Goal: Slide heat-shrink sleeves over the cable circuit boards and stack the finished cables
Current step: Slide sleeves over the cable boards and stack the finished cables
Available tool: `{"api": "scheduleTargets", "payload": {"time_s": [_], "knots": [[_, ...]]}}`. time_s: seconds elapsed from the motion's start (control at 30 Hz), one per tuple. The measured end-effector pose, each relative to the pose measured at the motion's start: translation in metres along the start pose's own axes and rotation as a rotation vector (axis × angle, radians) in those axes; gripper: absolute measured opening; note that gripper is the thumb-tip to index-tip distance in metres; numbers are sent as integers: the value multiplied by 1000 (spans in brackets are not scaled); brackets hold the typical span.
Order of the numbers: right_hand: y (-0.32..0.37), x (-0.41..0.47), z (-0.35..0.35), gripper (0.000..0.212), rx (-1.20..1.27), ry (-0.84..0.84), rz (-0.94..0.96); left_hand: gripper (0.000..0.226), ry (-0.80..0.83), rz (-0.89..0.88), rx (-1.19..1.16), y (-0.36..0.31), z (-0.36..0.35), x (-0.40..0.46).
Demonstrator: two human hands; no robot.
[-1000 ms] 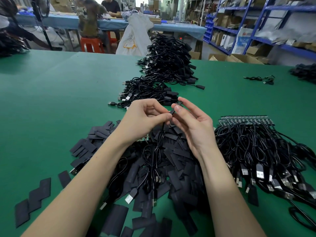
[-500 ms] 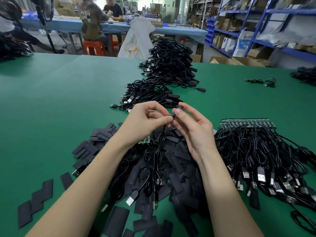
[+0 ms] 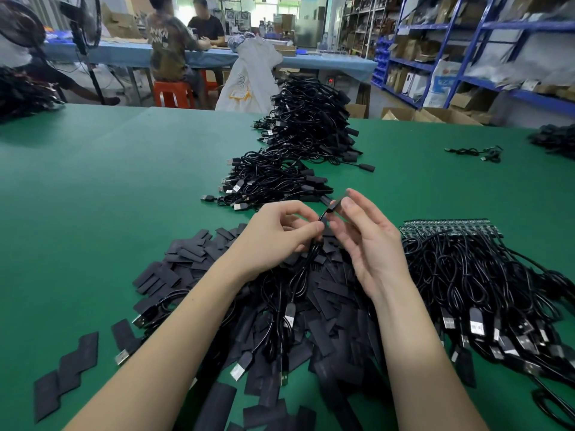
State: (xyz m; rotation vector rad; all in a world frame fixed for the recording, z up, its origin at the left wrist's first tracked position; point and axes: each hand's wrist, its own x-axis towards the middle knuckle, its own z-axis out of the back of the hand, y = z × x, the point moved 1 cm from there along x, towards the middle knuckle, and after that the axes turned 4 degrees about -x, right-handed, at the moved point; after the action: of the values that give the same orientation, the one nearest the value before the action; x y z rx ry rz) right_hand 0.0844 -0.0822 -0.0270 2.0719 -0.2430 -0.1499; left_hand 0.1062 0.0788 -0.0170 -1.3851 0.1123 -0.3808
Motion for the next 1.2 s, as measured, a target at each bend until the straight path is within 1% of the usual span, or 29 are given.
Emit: {"api": "scheduleTargets", "payload": {"time_s": [0.1, 0.17, 0.37, 0.4, 0.5, 0.6, 0.7, 0.9, 0.97, 1.03, 1.1, 1.2], "knots": [[0, 1, 2, 31, -26, 33, -27, 6, -35, -35, -45, -1, -3, 0], [-1, 1, 4, 35, -49, 23, -48, 5, -67, -56, -58, -2, -5, 1], [-2, 2, 7, 29, -107, -24, -105, 5, -249, -94, -102, -16, -11, 11], [-2, 2, 7, 29, -107, -26, -108, 5, -280, -103, -81, -19, -10, 16], [-2, 2, 7, 29, -127, -22, -115, 6, -332, -179, 143, -32, -6, 37], [-2, 2, 7, 28, -143, -20, -124, 8, -333, -249, 402, -46, 4, 63], [-3, 3, 7, 28, -151, -21, -134, 9, -338, -278, 657, -54, 19, 94], [-4, 3, 7, 26, -150, -10, -154, 20, -371, -351, 1101, -48, 41, 148], [-3, 3, 8, 27, -143, -10, -156, 22, -340, -321, 1232, -35, 45, 157], [-2, 2, 7, 27, -143, -5, -158, 32, -309, -229, 1310, -16, 44, 159], [-3, 1, 7, 27, -152, -1, -162, 39, -297, -113, 1300, 5, 44, 156], [-3, 1, 7, 27, -167, 13, -169, 41, -327, -53, 1260, 21, 45, 153]]}}
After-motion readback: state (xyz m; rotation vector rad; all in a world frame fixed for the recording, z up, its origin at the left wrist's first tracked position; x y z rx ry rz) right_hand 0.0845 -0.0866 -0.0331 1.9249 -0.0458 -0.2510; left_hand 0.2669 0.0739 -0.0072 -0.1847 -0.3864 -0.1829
